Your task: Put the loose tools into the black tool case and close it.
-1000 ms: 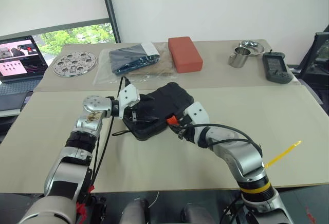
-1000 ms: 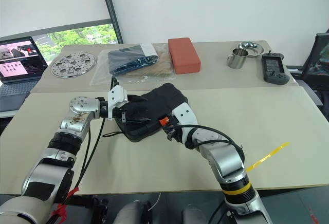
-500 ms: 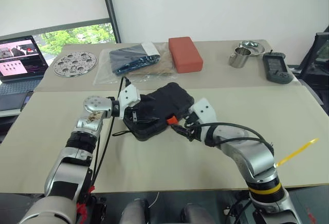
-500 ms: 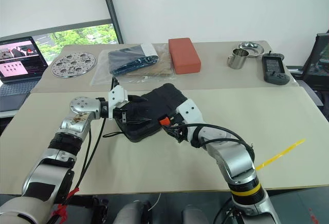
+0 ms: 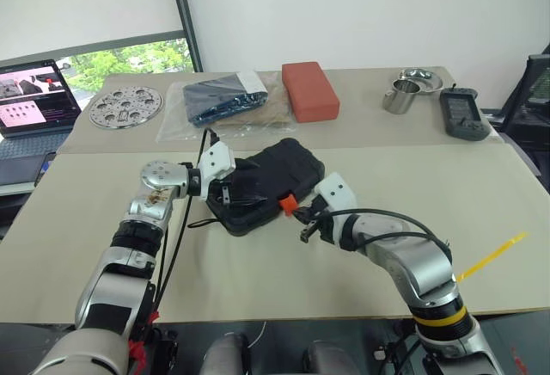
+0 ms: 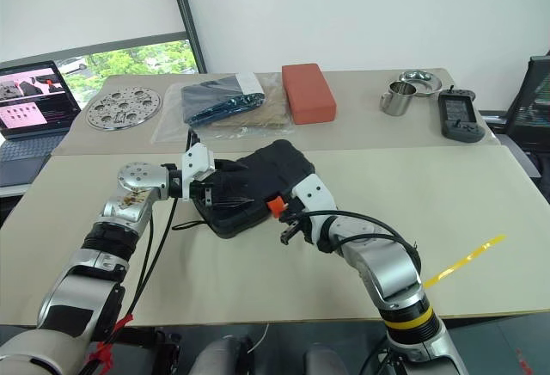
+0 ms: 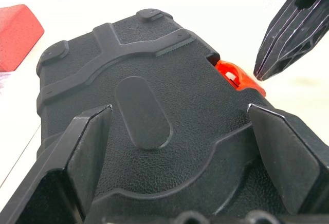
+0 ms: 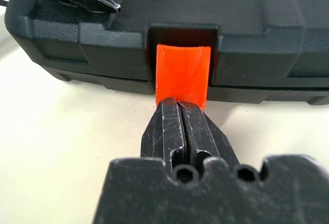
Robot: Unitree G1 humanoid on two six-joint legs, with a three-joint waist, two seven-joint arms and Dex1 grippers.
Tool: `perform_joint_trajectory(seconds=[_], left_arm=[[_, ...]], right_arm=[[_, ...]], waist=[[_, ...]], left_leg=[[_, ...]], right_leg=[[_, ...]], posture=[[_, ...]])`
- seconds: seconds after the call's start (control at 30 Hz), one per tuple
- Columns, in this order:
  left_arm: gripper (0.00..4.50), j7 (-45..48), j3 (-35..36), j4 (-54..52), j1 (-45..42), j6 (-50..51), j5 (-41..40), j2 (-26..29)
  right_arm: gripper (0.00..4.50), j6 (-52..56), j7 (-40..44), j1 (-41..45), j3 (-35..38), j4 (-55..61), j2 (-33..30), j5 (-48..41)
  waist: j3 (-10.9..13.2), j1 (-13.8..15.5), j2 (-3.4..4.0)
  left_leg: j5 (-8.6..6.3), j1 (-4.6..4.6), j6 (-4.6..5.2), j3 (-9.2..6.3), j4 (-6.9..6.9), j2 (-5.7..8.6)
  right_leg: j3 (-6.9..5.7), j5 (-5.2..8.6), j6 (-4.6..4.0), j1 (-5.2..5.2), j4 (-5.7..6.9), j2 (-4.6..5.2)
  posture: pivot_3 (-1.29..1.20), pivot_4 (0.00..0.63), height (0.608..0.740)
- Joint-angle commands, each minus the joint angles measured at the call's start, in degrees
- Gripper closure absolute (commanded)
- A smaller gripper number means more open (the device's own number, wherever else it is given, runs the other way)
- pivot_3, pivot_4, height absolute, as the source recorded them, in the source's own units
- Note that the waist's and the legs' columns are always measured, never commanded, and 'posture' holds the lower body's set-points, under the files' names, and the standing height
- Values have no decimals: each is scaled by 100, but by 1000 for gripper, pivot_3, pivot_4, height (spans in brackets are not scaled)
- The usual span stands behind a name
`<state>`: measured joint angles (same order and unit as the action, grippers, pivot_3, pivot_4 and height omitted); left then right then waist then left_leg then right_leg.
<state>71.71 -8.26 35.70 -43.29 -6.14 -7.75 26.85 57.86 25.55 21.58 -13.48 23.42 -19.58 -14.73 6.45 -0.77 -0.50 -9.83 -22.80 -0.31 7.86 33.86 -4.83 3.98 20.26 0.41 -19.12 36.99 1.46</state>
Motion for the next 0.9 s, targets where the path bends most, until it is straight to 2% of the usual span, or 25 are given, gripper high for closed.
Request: perform_joint_trajectory(seconds=[0.03,0.9], left_arm=[[0,-2,-203,61,230,95,238,25],[0,-50,-237,-87,367,169,226,-9]], right_arm=[[4428,-309,-36,218,-49,-136,126,54],[4428,-1052,-162,801,-223,-1160,716,408]], waist=[[-1,-3,0],[-15,-190,-6]], left_leg=[[0,0,0,0,0,0],[1,19,-2,1,-4,-9]], right_leg=[[0,0,0,0,0,0],[4,0,0,4,9,-6]], posture=[[0,150,740],[0,150,740]])
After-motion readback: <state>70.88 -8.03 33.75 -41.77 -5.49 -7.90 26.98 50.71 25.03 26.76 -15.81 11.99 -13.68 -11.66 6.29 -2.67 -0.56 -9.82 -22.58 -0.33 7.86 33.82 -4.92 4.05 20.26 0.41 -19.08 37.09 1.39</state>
